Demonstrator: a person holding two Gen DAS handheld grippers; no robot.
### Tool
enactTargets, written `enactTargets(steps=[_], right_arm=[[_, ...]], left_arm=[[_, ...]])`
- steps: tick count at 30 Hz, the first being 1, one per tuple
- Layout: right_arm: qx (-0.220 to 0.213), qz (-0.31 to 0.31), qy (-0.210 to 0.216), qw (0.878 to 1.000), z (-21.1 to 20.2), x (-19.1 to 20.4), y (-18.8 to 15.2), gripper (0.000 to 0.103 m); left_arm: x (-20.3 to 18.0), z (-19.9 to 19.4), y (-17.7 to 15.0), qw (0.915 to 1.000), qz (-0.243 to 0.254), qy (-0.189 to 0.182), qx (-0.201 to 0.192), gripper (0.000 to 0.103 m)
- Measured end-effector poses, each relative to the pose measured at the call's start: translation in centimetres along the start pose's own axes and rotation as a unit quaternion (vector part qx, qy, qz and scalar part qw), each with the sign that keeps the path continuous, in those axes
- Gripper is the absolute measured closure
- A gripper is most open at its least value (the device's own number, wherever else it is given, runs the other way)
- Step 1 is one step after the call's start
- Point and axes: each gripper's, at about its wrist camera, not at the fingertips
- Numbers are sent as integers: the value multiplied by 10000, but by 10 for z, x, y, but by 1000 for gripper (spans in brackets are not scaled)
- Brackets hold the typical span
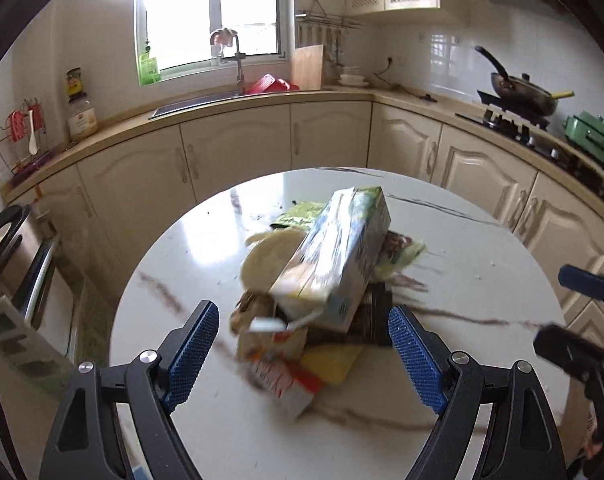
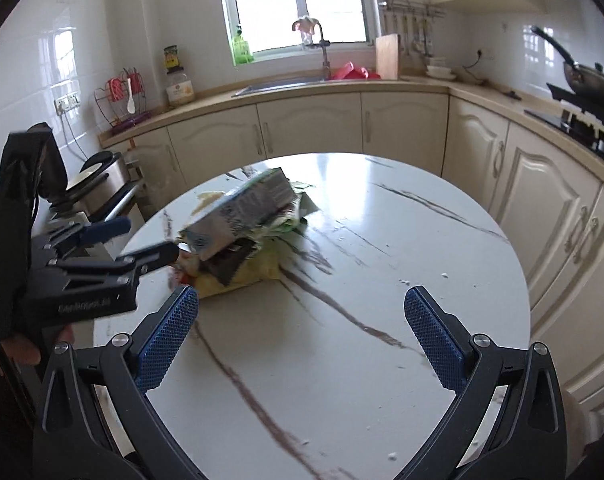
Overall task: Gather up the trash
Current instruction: 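Grasp the juice carton with the left gripper while the right grasps the red-printed wrapper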
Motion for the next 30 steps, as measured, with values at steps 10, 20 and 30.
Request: enactTargets(steps=[10,20,30], right_arm=[[258,123,-60,9996,33,-25,5,0],[343,257,87,9990,55,-22,25,0],[468,-530,160,9974,98,23,66,0]], left_arm=[[11,111,38,9987,316,-62,394,21],[44,94,48,9987,206,-470,11,58],[87,12,-16,9995,-91,-94,-298,58]])
Point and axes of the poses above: each gripper's, at about its wrist camera, not at the fingertips, and z roughly the way its jaws point, x to its left, y to its top, and after that the axes turned 7 degrees about z, right-handed
